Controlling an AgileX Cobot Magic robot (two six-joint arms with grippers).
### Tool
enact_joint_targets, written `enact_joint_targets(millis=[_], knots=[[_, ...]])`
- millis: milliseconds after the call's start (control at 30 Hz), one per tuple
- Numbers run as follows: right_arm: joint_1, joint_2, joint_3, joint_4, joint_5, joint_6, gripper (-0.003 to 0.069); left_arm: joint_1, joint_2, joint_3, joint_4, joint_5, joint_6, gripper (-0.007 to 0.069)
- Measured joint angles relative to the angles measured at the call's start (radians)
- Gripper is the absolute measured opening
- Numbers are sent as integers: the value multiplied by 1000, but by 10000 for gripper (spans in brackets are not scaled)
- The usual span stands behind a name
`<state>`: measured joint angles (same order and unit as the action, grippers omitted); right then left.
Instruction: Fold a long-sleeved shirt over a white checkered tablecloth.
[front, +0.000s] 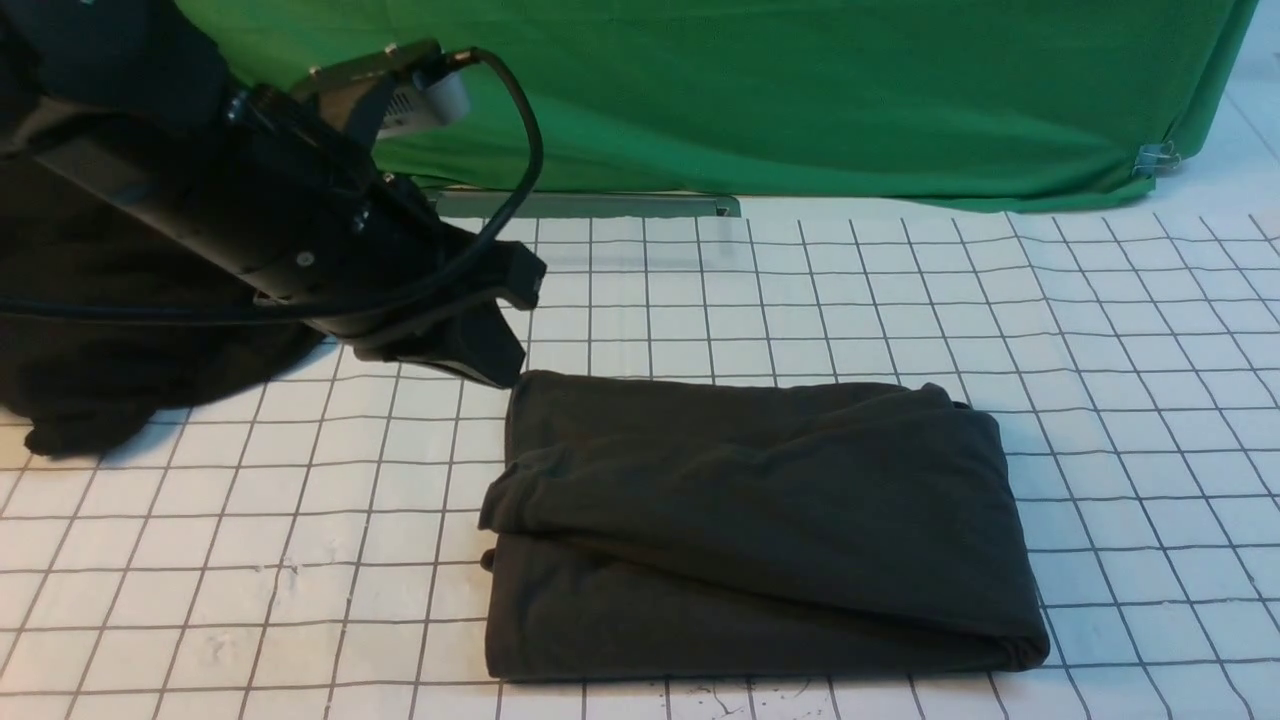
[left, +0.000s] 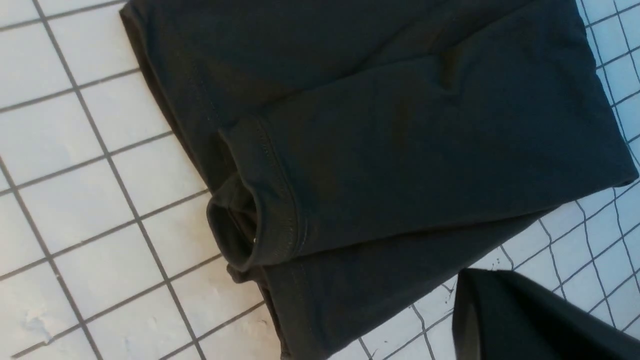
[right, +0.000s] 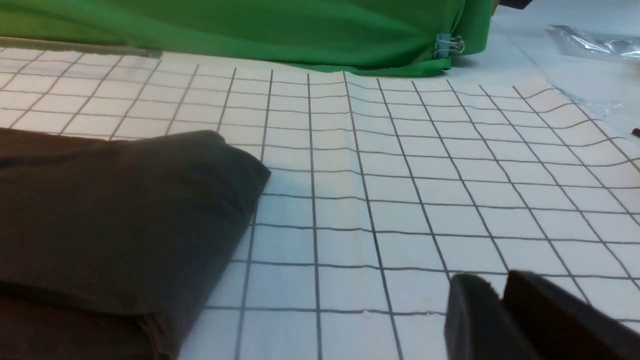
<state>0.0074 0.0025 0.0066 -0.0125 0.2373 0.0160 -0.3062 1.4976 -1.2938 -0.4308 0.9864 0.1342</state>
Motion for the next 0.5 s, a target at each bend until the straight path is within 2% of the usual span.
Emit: enact_joint_targets(millis=[267, 500], knots=[[0, 0, 0, 0, 0, 0, 106, 0, -57, 3, -8, 132, 1, -3], [-2, 0, 0, 1, -1, 0, 123, 0, -216, 3, 46, 151, 1, -3]])
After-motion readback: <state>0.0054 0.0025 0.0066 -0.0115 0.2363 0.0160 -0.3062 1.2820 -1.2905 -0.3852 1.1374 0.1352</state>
